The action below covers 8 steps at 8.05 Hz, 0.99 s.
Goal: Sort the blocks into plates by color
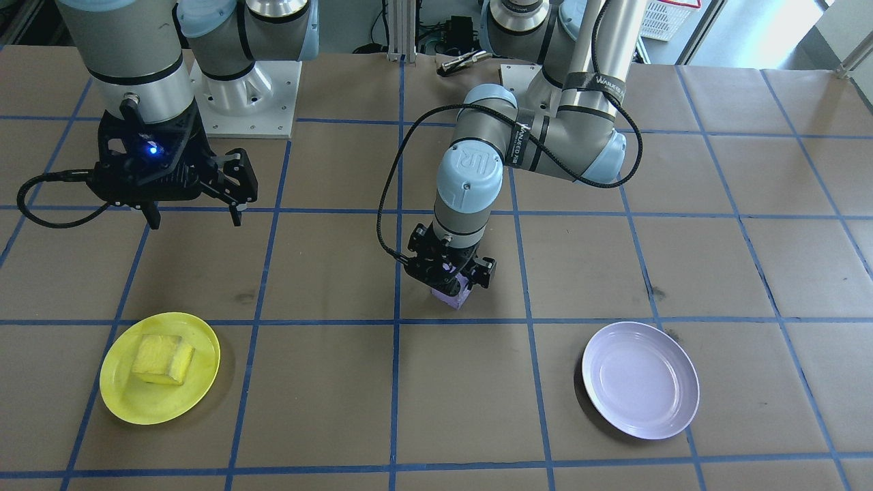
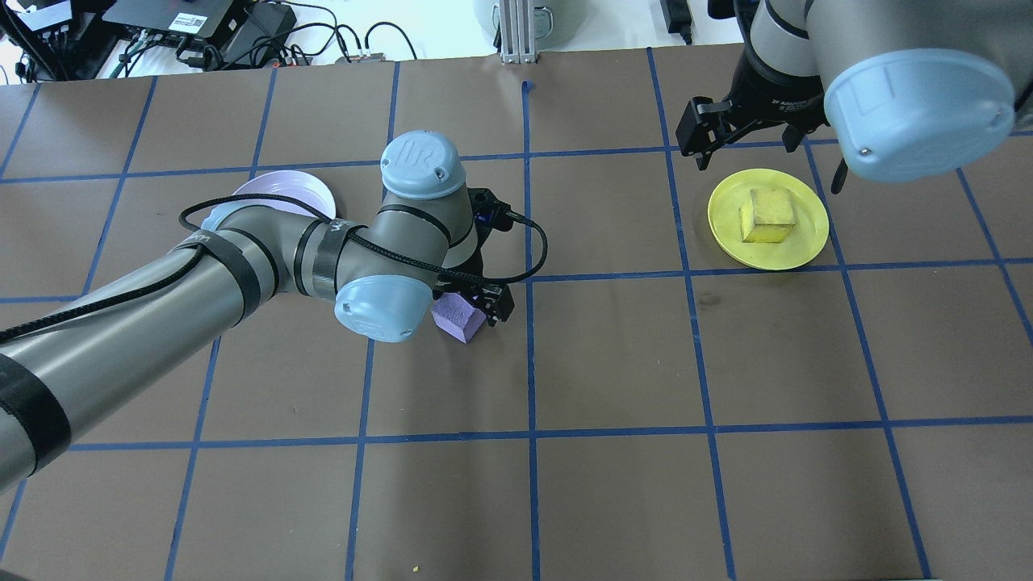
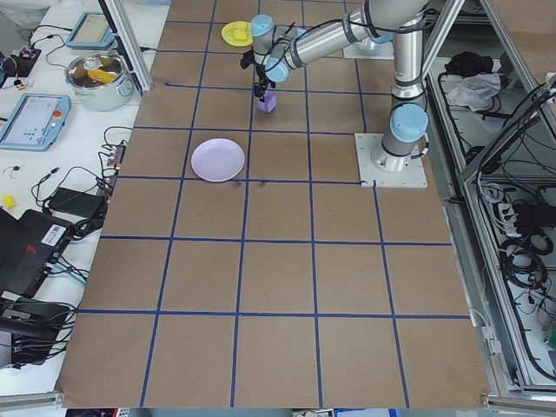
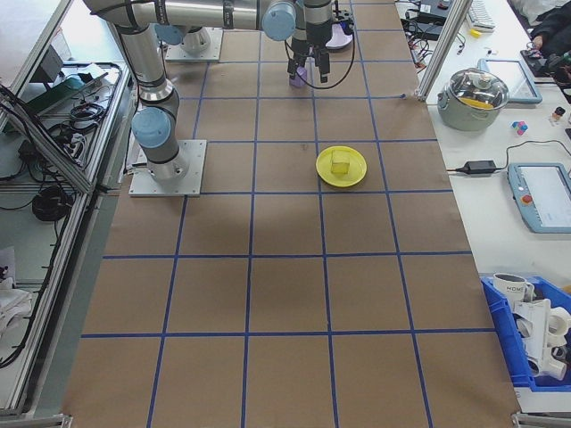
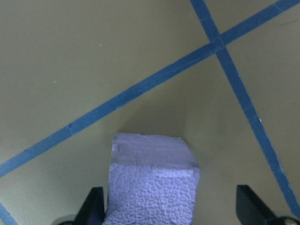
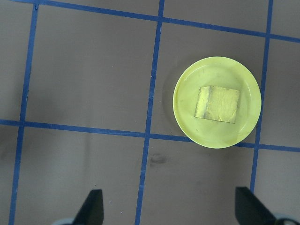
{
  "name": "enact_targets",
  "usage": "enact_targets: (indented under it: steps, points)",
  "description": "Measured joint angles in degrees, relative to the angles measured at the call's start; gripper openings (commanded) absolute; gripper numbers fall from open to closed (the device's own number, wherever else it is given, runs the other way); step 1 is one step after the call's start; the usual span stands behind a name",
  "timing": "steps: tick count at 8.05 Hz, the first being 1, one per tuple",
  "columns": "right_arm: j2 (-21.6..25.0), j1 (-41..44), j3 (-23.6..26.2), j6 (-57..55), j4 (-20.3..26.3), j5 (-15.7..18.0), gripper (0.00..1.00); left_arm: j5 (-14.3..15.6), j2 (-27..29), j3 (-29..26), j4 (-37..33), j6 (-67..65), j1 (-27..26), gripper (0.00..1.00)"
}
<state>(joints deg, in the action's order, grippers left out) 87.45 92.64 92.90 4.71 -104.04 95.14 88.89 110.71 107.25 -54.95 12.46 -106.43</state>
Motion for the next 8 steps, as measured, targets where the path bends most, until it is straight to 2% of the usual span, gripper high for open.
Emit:
enact_targets:
  steps: [1,2,4,5,6,7,8]
  points:
    - [0.0,0.0,0.0,-0.05,-0.01,-0.07,1.0,0.06,0.05,-0.02,0.19,0.14,0.0,0.78]
    - [0.02,0.0,0.0,-0.21,-0.01,-0.14,1.0,0.26,0.22,-0.02,0.25,0.42,0.03,0.75]
    - [0.02,0.0,0.0,-0.29,0.04,-0.14,1.0,0.49,0.34,0.07,0.28,0.67,0.08,0.46]
    - [0.01,0.0,0.0,-0.19,0.03,-0.14,1.0,0.51,0.35,0.07,0.29,0.7,0.12,0.37]
    - [0.0,0.0,0.0,-0.11,0.0,-0.13,1.0,0.46,0.37,0.06,0.32,0.72,0.18,0.23]
    - [0.0,0.0,0.0,-0.03,-0.01,-0.09,1.0,0.43,0.4,-0.07,0.3,0.82,0.42,0.19]
    - [0.0,0.0,0.04,0.04,-0.02,-0.04,1.0,0.43,0.33,-0.24,0.2,1.34,0.71,0.21]
